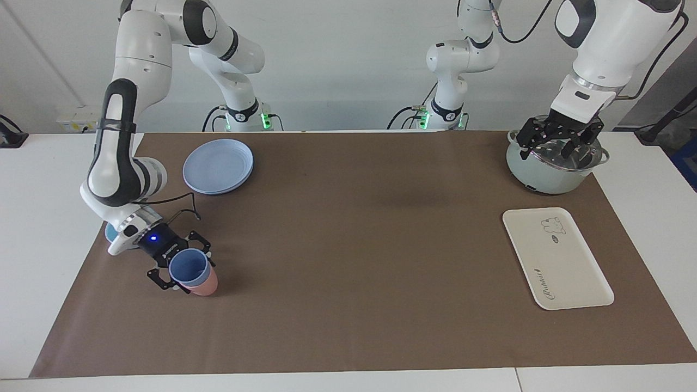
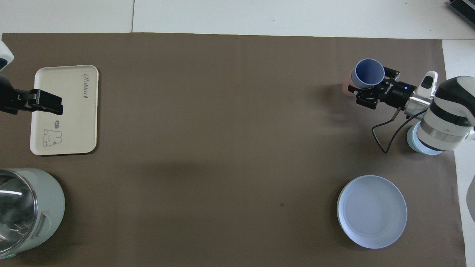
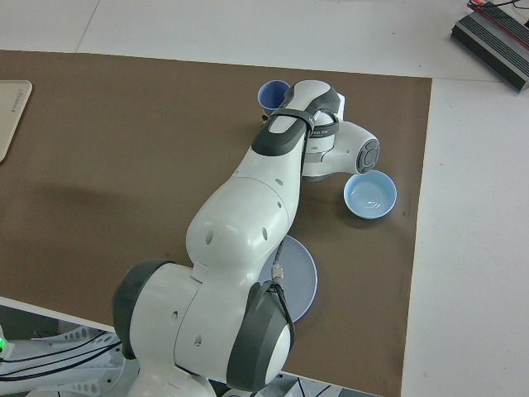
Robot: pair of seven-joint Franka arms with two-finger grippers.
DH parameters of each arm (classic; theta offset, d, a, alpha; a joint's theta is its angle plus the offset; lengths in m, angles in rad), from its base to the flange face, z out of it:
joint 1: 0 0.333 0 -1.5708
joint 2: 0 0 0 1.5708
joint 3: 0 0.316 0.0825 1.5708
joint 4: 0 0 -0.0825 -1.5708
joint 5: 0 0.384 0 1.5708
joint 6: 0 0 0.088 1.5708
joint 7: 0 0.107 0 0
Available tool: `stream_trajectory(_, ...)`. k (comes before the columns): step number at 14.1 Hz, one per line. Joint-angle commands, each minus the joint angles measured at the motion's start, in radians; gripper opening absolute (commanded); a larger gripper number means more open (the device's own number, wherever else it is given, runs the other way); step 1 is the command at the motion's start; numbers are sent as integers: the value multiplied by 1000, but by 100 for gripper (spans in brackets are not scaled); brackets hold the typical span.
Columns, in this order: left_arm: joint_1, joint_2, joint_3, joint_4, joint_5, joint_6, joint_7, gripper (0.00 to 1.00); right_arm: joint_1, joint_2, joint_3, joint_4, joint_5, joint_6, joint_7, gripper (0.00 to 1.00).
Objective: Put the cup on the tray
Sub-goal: 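Grasp the blue cup with the right gripper and lift it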
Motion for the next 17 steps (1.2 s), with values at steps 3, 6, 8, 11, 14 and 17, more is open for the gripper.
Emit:
stream_trajectory(3, 13, -31, 4, -52, -106, 46, 2, 92, 81, -196, 1, -58, -326, 116, 415, 0)
stream_trajectory(6, 4, -18, 4, -49, -250, 78, -2, 90, 118, -270, 4, -54, -596, 101, 685, 0)
stream_trajectory(8, -3, 3, 2, -50, -368, 118, -20, 90, 164, -316, 4, -54, -773, 90, 828, 0)
stream_trajectory(11, -55, 66, -3, -36, -583, 187, -76, 90, 242, -387, 4, -41, -1037, -16, 1064, 0)
stream_trajectory(14, -141, 146, -9, -6, -783, 279, -152, 89, 311, -411, 12, -6, -1171, -144, 1169, 0)
stream_trajectory(17, -275, 198, -10, -3, -801, 486, -313, 88, 380, -408, 12, 38, -1223, -229, 1230, 0)
